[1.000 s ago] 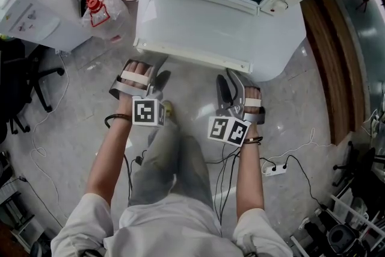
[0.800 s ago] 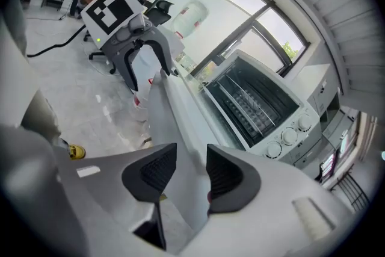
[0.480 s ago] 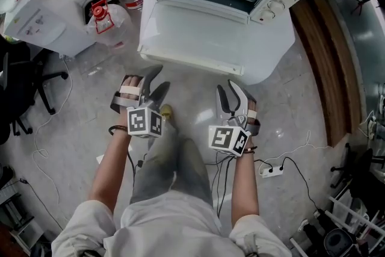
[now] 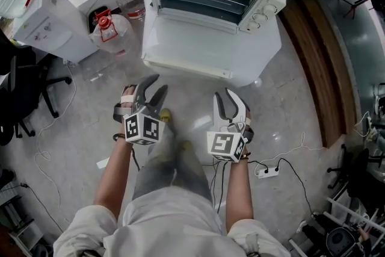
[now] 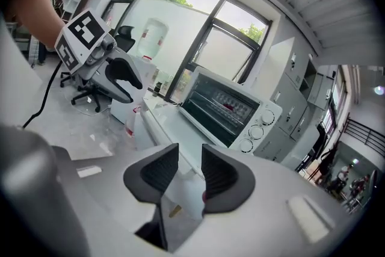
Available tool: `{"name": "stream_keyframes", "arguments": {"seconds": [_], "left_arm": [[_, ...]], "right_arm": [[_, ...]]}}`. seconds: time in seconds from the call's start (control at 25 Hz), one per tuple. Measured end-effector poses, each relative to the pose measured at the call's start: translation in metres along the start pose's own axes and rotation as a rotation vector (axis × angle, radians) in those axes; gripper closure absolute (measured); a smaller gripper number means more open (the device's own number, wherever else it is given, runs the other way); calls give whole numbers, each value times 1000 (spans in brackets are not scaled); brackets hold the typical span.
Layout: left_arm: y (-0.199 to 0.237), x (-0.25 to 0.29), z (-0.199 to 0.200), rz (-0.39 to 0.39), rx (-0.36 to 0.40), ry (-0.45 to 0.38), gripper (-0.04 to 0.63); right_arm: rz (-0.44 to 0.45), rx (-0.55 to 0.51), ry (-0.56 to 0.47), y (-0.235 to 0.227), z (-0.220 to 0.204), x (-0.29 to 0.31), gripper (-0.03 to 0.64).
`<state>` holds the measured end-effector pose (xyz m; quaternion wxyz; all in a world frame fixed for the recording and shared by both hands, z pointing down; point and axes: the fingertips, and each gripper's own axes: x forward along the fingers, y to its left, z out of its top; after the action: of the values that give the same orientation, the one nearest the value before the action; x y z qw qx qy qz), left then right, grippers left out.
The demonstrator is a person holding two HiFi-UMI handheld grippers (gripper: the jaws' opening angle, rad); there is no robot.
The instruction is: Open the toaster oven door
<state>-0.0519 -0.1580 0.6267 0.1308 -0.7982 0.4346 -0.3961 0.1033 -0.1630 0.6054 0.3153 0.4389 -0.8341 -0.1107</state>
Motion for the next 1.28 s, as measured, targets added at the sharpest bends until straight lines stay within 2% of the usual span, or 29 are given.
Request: {"name": "stream_keyframes", "arguments": {"seconds": [0.24,0.4,0.56,0.72,1.16,1.28], "left_arm": [[29,-33,27,71,-157,-31,459],[44,-52,41,108,-222,-47,483],[54,-71,57,129,-264,-71,517],[66,-84,71,136,-303,-99,534],[96,-112,104,157,-389,-179,592],[102,-118,111,162,-391,-195,595]], "right_arm": [[-30,60,-22,-19,29,-29,540],[-45,62,-42,-33,48,-42,556],[-57,71,-57,-44,68,-57,561],[-92,118,-74,-59,84,-72,595],[-159,217,-85,-83,106,-106,615],[-168,249,-96,-89,112,-113,615]]}}
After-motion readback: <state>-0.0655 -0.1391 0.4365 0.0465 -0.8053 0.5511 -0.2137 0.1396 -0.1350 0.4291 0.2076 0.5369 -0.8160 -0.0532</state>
